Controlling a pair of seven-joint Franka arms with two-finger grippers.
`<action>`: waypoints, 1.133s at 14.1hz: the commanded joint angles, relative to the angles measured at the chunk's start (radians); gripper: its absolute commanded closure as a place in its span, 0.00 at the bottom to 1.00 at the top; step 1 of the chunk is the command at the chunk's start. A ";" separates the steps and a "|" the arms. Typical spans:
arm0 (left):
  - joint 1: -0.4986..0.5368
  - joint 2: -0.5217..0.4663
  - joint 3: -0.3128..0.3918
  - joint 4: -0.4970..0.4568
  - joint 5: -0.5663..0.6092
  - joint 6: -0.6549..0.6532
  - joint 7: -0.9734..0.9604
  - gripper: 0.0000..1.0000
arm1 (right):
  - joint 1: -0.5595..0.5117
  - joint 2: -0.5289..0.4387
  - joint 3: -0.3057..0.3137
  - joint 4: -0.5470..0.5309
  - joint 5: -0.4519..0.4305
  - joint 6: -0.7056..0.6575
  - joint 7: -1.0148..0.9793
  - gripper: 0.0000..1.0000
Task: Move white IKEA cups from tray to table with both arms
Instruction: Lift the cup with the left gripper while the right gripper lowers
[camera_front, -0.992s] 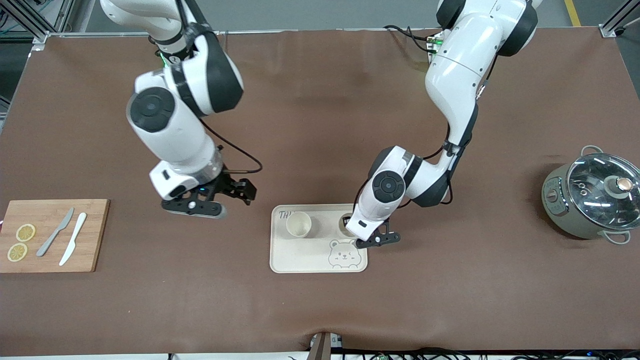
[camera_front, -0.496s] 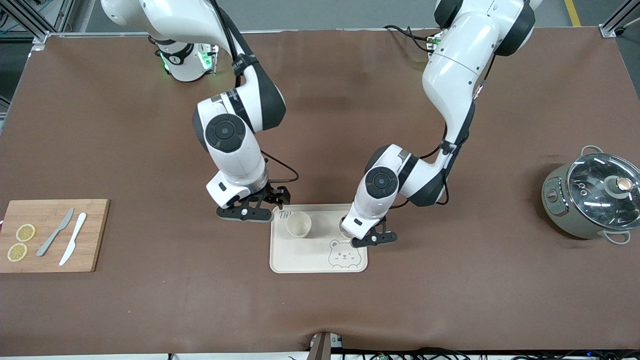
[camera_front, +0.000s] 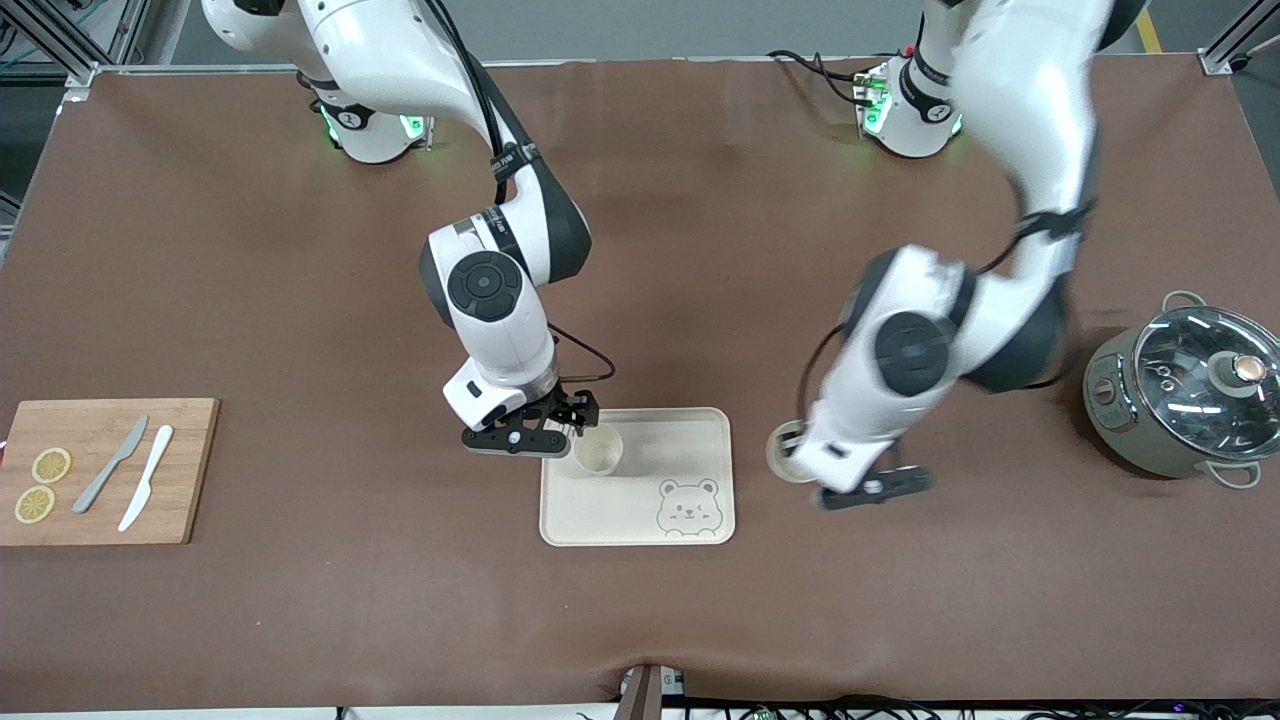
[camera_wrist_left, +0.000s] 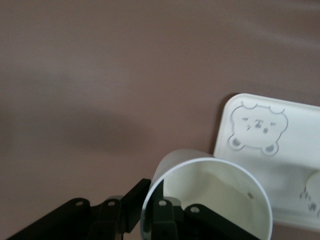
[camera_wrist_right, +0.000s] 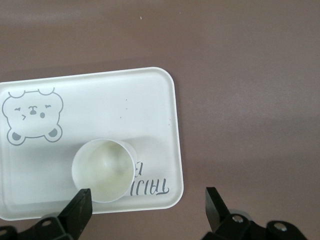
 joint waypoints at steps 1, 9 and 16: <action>0.102 -0.160 -0.036 -0.189 -0.029 -0.016 0.133 1.00 | -0.010 0.034 0.008 0.021 0.016 0.039 0.027 0.00; 0.326 -0.427 -0.044 -0.680 -0.092 0.194 0.607 1.00 | -0.007 0.126 0.008 0.025 0.013 0.147 0.021 0.00; 0.377 -0.447 -0.041 -0.958 -0.091 0.563 0.724 1.00 | -0.010 0.169 0.042 0.027 0.014 0.199 0.026 0.00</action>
